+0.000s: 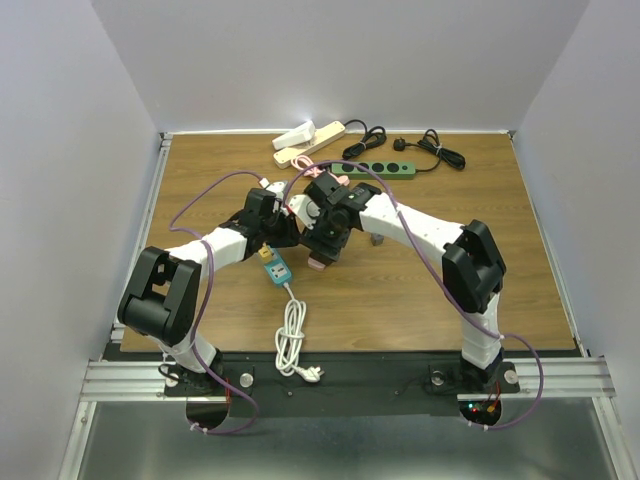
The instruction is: Insert the plug
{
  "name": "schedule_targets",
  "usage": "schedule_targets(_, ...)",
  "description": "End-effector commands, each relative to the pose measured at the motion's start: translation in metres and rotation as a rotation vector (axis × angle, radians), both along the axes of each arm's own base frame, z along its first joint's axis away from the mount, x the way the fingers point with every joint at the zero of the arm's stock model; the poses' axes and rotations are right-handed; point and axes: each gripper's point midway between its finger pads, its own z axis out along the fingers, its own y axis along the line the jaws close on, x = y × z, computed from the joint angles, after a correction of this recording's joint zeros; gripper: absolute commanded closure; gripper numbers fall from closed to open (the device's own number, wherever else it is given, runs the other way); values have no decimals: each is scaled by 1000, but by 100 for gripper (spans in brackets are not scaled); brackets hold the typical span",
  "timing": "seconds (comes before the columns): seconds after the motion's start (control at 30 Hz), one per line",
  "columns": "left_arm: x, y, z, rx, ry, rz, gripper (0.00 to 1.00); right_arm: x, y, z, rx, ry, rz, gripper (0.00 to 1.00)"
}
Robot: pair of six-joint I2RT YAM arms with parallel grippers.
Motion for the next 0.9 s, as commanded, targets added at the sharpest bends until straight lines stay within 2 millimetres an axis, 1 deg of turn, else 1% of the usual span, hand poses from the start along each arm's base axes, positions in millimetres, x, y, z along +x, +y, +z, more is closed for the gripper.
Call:
schedule_targets(0.0,11,-4,30,-33,-80,-11,60,-2,14,9,21,-12,19,100)
schedule_targets(0.23,12,-6,30,-40,-79,-16,60,-10,12,1,-2,6,20,99)
schedule_targets(0.33,11,-6,31,-43,-80,-16,60,-13,10,3,-7,2,17,99)
schedule_targets(0.4,11,-6,31,-43,-82,-16,60,-12,8,6,-9,-7,11,100)
schedule_targets(0.57,11,-7,33,-48,-85,-20,60,-13,6,5,-19,-6,5,100)
schedule_targets(0.87,9,-5,33,-44,-87,-17,60,-9,7,-6,-56,10,-2,100)
